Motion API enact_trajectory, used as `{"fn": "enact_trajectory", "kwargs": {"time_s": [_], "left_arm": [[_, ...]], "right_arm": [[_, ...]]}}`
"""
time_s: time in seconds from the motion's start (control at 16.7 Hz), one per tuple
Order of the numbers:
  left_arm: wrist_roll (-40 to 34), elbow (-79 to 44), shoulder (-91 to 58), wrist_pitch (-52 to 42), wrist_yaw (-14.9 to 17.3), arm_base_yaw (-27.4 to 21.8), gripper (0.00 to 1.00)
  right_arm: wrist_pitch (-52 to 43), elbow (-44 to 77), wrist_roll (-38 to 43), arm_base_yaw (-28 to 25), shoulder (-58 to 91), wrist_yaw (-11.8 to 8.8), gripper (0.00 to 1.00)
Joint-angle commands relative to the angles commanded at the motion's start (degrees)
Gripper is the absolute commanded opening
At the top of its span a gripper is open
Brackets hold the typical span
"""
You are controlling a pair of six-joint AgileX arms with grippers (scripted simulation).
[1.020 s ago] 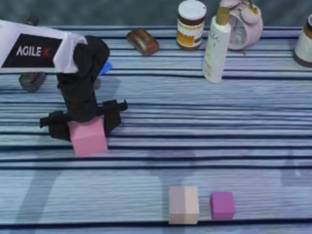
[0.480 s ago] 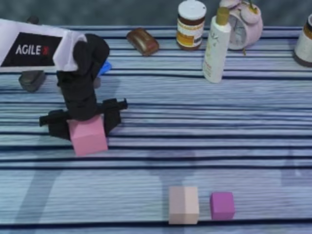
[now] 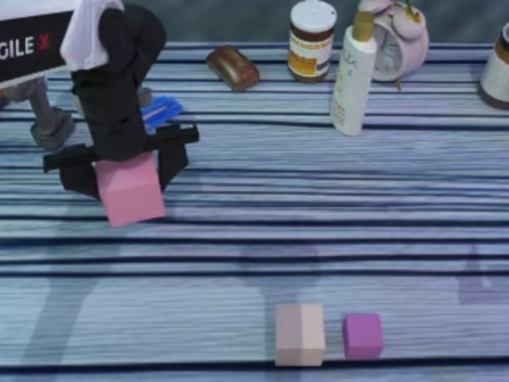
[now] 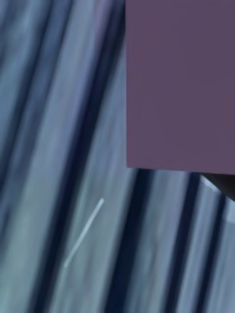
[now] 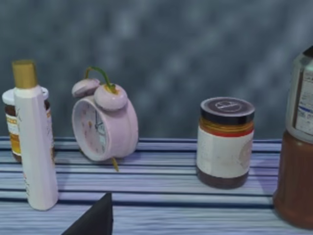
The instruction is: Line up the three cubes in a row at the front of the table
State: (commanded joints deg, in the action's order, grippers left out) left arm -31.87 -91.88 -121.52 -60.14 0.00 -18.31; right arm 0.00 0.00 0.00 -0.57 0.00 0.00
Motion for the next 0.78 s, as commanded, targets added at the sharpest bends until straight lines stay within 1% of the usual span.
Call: {"fn": "enact_trajectory", "kwargs": {"time_s": [0.24,0.36,0.54,0.78], "left_arm": [[0.0,0.3,-0.1,0.2,0.0,-0.5,0.00],[-0.8,2.4,1.9,0.5,0.0,-2.5,0.00],[-3.4,8.8,7.4,1.3,-0.1,-8.6,0.00],[-7.3,19.5,16.2,2.6,-0.1,-18.9,0.00]], "right_arm": [[0.0,0.0,0.0,0.0,0.0,0.0,1.00],[0.0,0.0,0.0,0.0,0.0,0.0,1.00],[0.0,0.0,0.0,0.0,0.0,0.0,1.00],[0.0,0.0,0.0,0.0,0.0,0.0,1.00]]}}
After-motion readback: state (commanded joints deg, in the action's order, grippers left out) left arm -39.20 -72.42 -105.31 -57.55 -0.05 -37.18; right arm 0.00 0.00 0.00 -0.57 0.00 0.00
